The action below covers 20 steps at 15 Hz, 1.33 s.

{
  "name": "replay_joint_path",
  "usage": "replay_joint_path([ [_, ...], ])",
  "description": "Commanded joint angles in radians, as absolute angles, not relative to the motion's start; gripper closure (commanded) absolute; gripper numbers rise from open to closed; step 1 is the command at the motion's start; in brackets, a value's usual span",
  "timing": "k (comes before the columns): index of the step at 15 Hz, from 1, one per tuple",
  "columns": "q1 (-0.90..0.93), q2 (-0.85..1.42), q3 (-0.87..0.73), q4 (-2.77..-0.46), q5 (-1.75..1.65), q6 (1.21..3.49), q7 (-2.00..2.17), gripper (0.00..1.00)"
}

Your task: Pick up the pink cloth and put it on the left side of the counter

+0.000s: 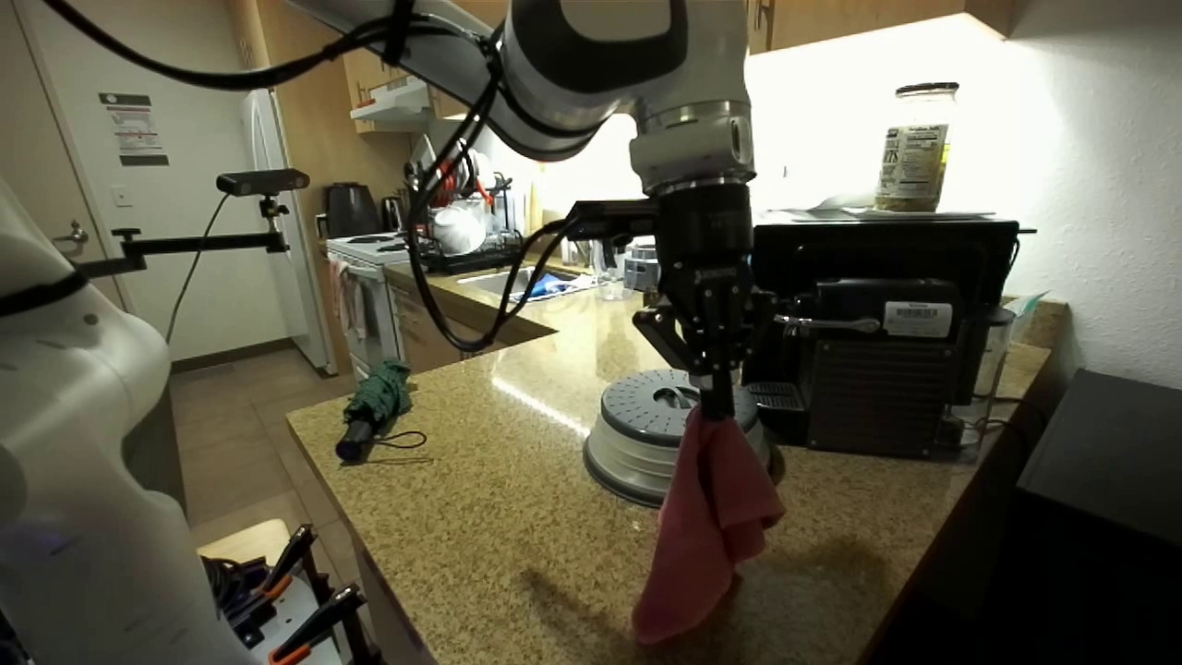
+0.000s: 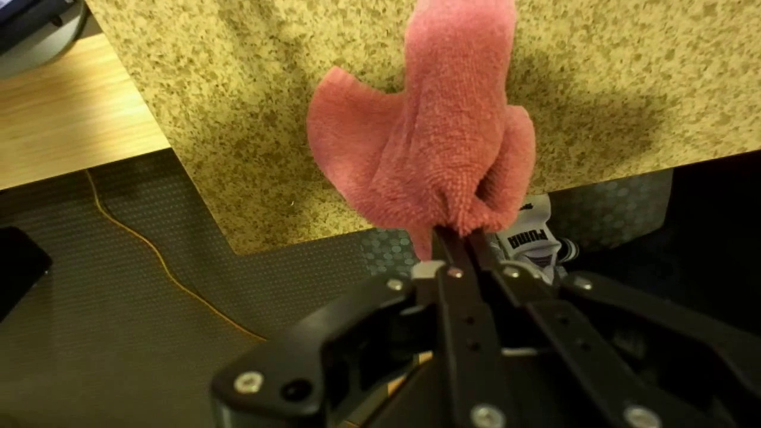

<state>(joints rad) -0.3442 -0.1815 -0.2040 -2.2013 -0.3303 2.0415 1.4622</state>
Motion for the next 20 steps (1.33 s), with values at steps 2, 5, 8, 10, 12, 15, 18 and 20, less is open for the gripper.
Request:
replay_joint_path([
  [2,-0.335,-0.162,-0.203,-2.187,-0.342,2.000,1.509,0.96],
  [5,-0.329,-0.162,-0.203,-2.185,-0.335,1.980,1.511,0.96],
  [8,-0.324,-0.163,-0.201,-2.185,-0.333,1.966,1.519,0.96],
  [10,-0.323,-0.164,-0.199,-2.186,-0.332,1.962,1.522,0.96],
  [12,-0.322,-0.165,-0.198,-2.187,-0.332,1.960,1.523,0.96],
  [15,-0.320,-0.165,-0.198,-2.189,-0.333,1.959,1.528,0.96],
  [18,-0.315,-0.165,-0.198,-2.188,-0.330,1.954,1.540,0.97],
  [20,-0.313,-0.164,-0.199,-2.188,-0.329,1.950,1.542,0.96],
])
